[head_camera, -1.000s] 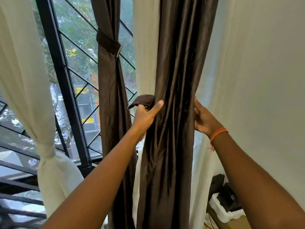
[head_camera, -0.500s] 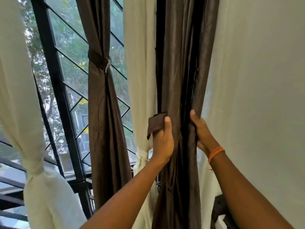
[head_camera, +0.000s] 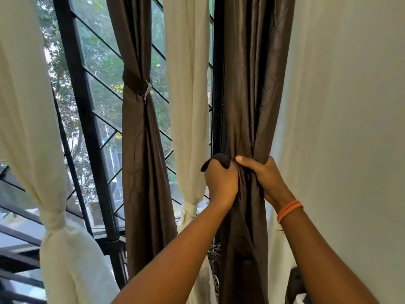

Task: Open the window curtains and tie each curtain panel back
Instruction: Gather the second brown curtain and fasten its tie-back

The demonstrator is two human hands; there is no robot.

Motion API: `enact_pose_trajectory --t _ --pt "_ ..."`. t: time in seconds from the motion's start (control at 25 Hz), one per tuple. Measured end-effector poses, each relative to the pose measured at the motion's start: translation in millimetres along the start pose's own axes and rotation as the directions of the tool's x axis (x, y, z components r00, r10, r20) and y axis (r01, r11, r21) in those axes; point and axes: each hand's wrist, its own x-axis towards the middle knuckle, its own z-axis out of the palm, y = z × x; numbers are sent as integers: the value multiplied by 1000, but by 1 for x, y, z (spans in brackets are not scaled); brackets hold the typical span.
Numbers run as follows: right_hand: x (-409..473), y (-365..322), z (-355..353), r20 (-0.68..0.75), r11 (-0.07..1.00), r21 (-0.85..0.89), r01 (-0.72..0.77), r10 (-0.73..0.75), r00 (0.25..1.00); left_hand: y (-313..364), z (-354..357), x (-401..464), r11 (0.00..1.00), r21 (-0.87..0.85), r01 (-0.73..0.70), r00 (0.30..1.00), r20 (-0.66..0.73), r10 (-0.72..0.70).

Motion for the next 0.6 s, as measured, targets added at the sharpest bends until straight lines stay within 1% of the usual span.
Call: enact_pose_trajectory --t 0.08,0.12,0.2,0.28,0.32,0.36,0.44,0.48,0.52,0.6 --pt "-1 3 0 -115 995 100 -32 44 992 0 -9 3 996 -90 18 995 -99 -27" --pt "-3 3 0 -132 990 133 -44 62 989 1 -13 4 990 -136 25 992 -122 -42" --pt "-6 3 3 -125 986 161 -51 72 990 2 -22 0 969 -246 25 994 -101 -52" --pt "-9 1 10 -95 983 173 -63 80 992 6 -31 -1 900 -433 54 997 -34 -76" --pt "-9 2 12 -88 980 187 -75 93 992 8 -34 2 836 -538 109 992 8 -123" --pt "-9 4 15 -86 974 208 -88 108 990 10 -37 6 750 -635 183 981 71 -179" --pt "-10 6 20 -98 959 258 -118 147 984 13 -47 12 542 -759 360 932 264 -250" --pt "-10 6 22 -106 953 276 -123 157 982 13 -54 14 451 -770 450 892 371 -257" --pt "-11 5 24 -117 953 280 -117 154 981 12 -62 16 391 -755 527 850 462 -254" --pt "-12 4 26 -148 968 237 -82 119 982 9 -80 20 332 -716 613 789 570 -229"
